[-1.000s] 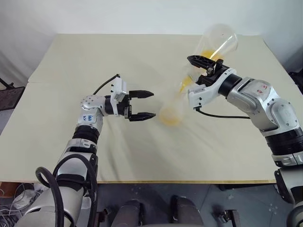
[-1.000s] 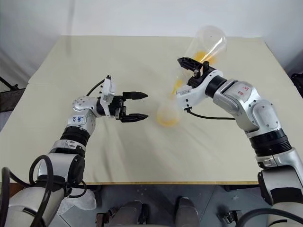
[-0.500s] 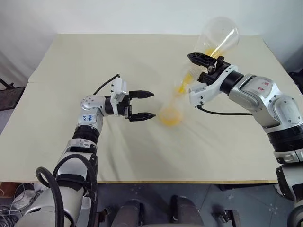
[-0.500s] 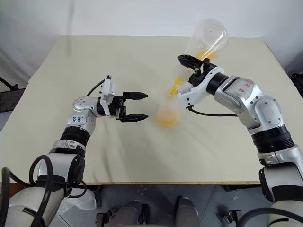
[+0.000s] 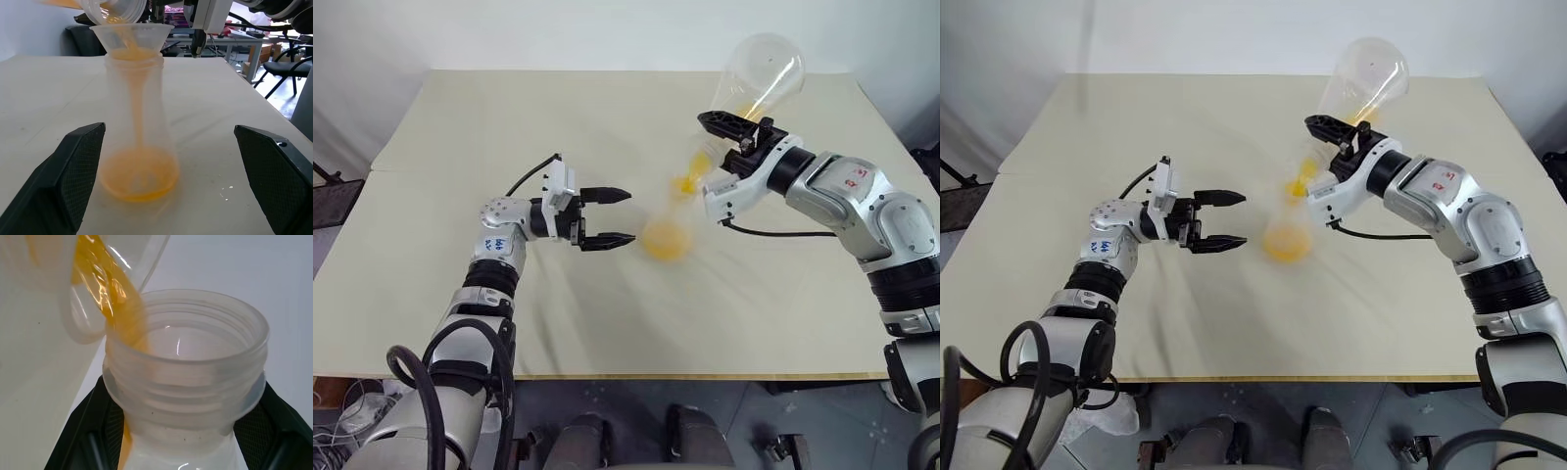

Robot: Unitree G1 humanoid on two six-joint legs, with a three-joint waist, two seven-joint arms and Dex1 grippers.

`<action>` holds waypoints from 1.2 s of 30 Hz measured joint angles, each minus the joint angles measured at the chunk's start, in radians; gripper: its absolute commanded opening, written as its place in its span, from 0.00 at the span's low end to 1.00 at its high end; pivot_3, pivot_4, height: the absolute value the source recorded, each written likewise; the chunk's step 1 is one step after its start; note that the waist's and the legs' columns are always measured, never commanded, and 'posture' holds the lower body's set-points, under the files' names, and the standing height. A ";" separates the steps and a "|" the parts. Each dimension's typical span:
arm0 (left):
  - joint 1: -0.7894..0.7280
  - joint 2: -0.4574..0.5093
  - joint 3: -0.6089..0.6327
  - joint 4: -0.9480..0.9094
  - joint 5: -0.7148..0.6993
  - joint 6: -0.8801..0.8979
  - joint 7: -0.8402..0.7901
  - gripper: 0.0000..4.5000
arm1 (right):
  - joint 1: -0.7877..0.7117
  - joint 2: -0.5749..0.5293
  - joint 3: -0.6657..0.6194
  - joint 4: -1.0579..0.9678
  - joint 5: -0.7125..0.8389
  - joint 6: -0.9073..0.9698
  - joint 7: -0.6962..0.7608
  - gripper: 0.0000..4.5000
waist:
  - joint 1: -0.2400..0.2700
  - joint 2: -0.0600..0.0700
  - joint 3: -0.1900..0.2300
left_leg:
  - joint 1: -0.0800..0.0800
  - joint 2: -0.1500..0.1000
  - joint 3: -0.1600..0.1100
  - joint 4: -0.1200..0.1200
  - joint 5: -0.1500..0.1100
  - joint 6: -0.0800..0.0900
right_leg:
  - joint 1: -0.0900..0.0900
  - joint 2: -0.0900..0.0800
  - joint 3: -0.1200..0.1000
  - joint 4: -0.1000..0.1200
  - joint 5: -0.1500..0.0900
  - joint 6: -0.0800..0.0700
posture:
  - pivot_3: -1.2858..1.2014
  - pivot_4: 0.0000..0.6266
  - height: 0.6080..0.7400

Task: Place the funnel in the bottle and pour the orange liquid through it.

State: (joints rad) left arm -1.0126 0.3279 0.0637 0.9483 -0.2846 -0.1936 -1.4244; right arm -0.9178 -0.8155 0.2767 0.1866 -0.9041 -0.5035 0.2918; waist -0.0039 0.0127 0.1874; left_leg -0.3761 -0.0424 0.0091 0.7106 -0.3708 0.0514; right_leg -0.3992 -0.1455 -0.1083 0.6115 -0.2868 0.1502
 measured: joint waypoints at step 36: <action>-0.003 -0.030 0.076 -0.033 -0.065 0.061 0.013 1.00 | -0.027 0.000 0.005 0.015 -0.075 -0.060 -0.043 0.57 | 0.000 0.000 0.000 | 0.000 0.000 0.000 0.000 0.000 0.000 | 0.000 0.000 0.000 0.000 0.000 0.000 | 0.52 0.24 1.00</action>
State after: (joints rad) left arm -1.0156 0.2983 0.1394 0.9156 -0.3499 -0.1330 -1.4115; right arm -0.9452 -0.8155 0.2814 0.2011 -0.9786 -0.5635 0.2490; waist -0.0042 0.0127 0.1873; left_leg -0.3761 -0.0424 0.0091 0.7106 -0.3707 0.0513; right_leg -0.3992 -0.1455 -0.1082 0.6115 -0.2868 0.1502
